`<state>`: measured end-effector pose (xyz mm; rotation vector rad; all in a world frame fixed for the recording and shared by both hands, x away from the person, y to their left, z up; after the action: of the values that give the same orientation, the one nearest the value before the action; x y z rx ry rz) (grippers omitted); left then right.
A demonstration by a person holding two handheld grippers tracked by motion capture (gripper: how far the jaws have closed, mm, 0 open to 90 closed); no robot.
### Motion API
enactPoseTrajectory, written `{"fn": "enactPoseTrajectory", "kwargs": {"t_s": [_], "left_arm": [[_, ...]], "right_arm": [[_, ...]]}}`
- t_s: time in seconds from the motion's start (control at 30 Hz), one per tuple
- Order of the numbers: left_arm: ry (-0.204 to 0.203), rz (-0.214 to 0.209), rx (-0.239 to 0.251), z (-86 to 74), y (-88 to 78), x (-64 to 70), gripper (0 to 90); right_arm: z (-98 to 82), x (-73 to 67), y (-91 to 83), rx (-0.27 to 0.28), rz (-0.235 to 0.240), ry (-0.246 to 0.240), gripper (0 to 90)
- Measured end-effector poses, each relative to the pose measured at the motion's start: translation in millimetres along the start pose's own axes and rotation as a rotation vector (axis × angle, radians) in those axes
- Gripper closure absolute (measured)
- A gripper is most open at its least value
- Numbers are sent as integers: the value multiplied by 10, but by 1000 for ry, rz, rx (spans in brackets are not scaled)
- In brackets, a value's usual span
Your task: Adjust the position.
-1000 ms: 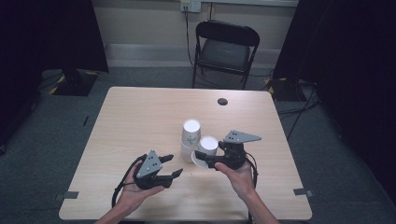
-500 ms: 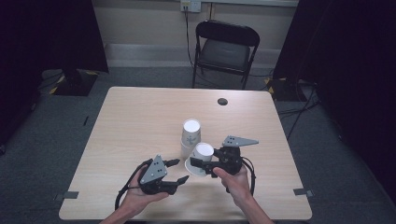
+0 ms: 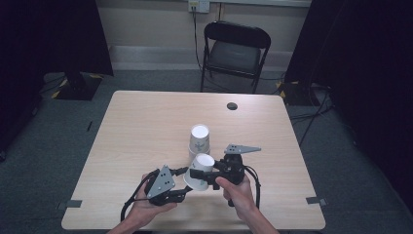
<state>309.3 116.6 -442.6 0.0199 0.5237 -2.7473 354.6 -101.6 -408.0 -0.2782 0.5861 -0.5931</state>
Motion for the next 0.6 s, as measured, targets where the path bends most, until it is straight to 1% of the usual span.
{"fn": "enactPoseTrajectory", "kwargs": {"t_s": [0.07,0.1,0.13,0.17,0.2,0.23,0.27,0.3,0.37,0.4,0.43,0.47,0.5,0.53,0.6], "left_arm": [[0,13,5,-6,18,4,519],[-10,14,9,-11,26,-2,531],[-13,10,0,-18,32,-8,531],[-12,18,4,-26,40,-4,552],[-16,18,5,-30,47,-3,552],[-14,29,-1,-32,52,0,572],[-8,50,1,-32,45,1,602],[-11,57,13,-21,32,-11,626],[-8,80,18,-15,16,-20,653],[-14,74,25,-13,5,-29,673],[-18,81,27,-13,2,-28,694],[-20,96,30,-10,-10,-22,699],[-22,90,30,-6,-6,-18,715],[-16,101,30,-5,-6,-12,722],[-28,102,29,-1,-6,-7,733]], "right_arm": [[-11,-8,20,-8,17,24,346],[-13,-15,29,-8,27,41,347],[-13,-15,29,-8,27,41,347],[-15,-16,35,-9,29,54,347],[-15,-16,35,-9,29,54,347],[-18,-14,39,-10,26,56,346],[-22,-7,42,-15,26,66,346],[-26,1,46,-17,28,75,346],[-36,15,54,-22,29,97,347],[-39,22,58,-17,39,109,346],[-40,33,62,-18,51,129,346],[-40,35,63,-19,52,135,347],[-42,40,65,-15,54,150,347],[-43,44,68,-16,56,160,346],[-50,40,71,-6,54,163,345]]}}
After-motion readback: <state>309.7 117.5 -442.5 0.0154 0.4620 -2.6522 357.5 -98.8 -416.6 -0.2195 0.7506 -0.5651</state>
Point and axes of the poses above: each handheld gripper's, and its own axes: y roughly forward along the jaws, z roughly out of its top, x roughly to its right, the point moved 1 cm from there along y, roughly forward along the jaws, and after that the axes turned 14 degrees about -z, right-handed, at the moved point
